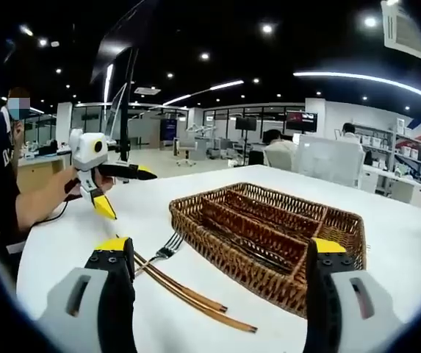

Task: Arrange the knives, forks, and spoons in their matching storage slots by inserting each utensil handle-first until every utensil is classified and aligned in the correct compartment

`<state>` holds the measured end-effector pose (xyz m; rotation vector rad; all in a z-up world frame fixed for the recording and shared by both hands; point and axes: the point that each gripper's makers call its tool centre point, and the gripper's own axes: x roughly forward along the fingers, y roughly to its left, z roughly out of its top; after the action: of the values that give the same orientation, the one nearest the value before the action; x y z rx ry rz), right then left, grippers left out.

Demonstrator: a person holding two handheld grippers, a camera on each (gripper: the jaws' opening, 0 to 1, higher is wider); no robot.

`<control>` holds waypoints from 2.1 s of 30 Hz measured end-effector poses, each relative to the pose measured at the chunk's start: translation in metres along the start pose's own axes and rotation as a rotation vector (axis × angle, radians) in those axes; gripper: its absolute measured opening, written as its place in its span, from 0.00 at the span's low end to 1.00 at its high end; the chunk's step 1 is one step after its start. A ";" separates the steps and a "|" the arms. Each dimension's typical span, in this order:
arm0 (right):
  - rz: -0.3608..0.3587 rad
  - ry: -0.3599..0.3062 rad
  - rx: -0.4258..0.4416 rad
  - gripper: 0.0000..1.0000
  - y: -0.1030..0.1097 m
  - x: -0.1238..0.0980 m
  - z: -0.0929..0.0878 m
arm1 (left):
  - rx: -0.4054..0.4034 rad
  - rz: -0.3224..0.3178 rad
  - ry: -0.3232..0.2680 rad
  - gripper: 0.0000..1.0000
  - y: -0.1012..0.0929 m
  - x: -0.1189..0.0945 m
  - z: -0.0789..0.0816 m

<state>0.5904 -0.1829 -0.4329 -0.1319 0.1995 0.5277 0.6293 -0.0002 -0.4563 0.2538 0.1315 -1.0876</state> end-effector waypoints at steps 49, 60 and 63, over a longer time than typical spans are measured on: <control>0.089 0.061 -0.026 0.91 0.060 0.060 -0.021 | -0.003 0.004 -0.011 1.00 0.001 -0.002 0.002; 0.124 0.116 -0.013 0.77 0.077 0.070 -0.038 | -0.008 0.002 0.001 1.00 0.002 -0.004 -0.001; 0.136 0.130 -0.014 0.73 0.083 0.070 -0.042 | -0.004 -0.001 0.006 1.00 0.001 -0.003 -0.001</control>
<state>0.6007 -0.0849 -0.4955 -0.1669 0.3336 0.6568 0.6285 0.0030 -0.4569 0.2539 0.1394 -1.0879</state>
